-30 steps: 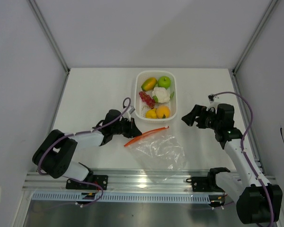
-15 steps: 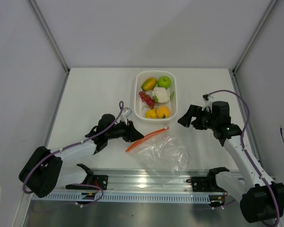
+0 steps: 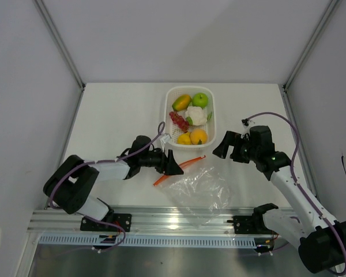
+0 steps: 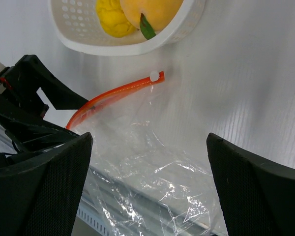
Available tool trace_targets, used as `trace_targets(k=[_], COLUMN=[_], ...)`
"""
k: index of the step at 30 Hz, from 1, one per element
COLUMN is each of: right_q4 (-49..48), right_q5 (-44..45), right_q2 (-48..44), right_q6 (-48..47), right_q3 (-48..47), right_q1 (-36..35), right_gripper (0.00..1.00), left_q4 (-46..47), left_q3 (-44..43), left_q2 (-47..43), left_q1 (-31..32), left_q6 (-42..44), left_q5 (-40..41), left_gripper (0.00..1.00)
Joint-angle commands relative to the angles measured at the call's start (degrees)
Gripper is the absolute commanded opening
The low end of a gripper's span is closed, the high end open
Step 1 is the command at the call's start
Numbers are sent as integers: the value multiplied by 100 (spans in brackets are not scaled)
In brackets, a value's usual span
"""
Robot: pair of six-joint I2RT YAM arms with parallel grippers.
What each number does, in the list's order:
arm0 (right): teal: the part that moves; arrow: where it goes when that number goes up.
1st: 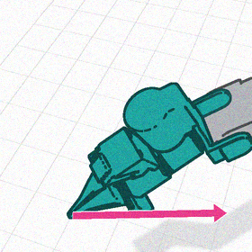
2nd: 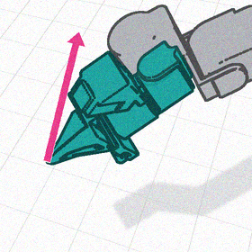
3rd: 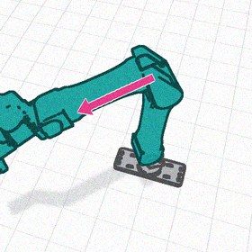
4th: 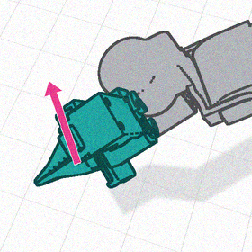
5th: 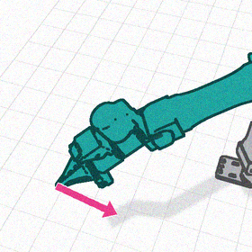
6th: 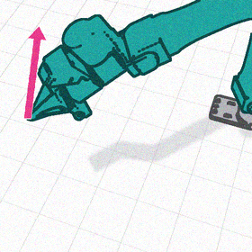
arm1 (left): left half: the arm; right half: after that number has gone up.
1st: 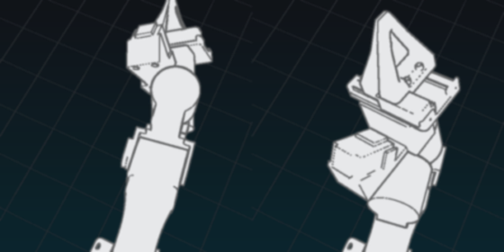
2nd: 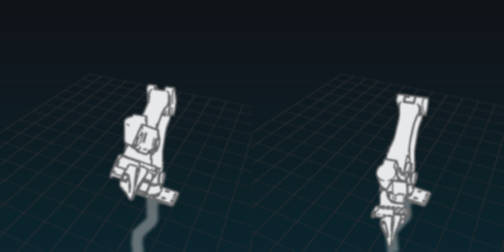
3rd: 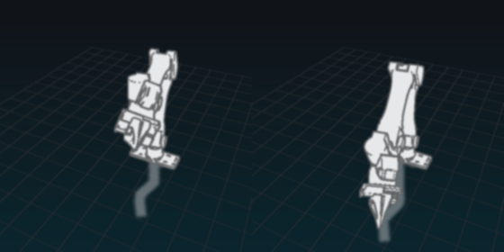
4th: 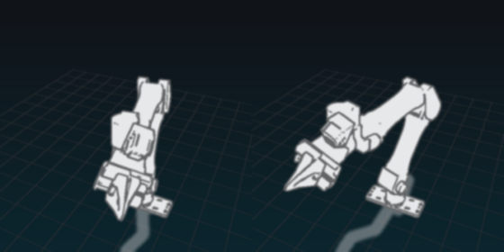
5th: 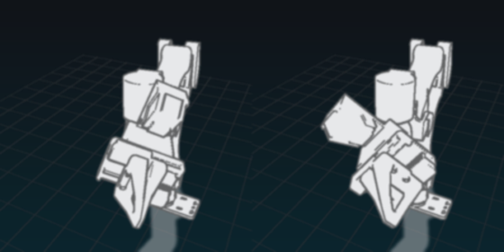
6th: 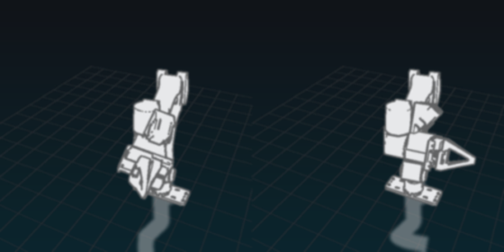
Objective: Place the food in the zip-top bag and seal the zipper
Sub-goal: Pick up the zipper food storage bag at the center of the board.
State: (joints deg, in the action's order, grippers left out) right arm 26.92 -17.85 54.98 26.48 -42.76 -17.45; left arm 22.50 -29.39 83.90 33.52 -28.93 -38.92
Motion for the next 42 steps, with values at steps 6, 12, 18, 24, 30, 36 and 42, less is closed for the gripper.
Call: trace_targets(k=[6, 12, 18, 24, 30, 36, 42], right_q4=[287, 980, 1219, 1878, 2282, 2643, 2599], right_q5=[308, 1002, 45, 299, 1159, 2100, 2566], right_q2=[-137, -67, -58, 83, 232, 478, 610], right_q6=[6, 173, 629, 1016, 1930, 2809, 3582], right_q3=[-241, -531, -689, -1550, -2419, -2860, -2843], right_q1=[-30, 5, 374, -151, -1310, -2226, -2860], right_gripper=[99, 99, 98, 91, 82, 89, 89], left_q4=[1203, 1309, 197, -1141, -2118, -2487, -2663], left_q3=[135, 170, -146, -804, -1682, -2114, -2361], left_q2=[179, -22, -716, -1867, -2237, -2010, -1631], left_q1=[444, 813, 1253, 1666, 1755, 2044, 2536], left_q6=[-464, -693, -220, 650, 1380, 1715, 1908], left_q5=[-793, -688, 277, 2016, 2819, 3188, 3715], left_gripper=[38, 1, 1, 1, 1, 1, 1])
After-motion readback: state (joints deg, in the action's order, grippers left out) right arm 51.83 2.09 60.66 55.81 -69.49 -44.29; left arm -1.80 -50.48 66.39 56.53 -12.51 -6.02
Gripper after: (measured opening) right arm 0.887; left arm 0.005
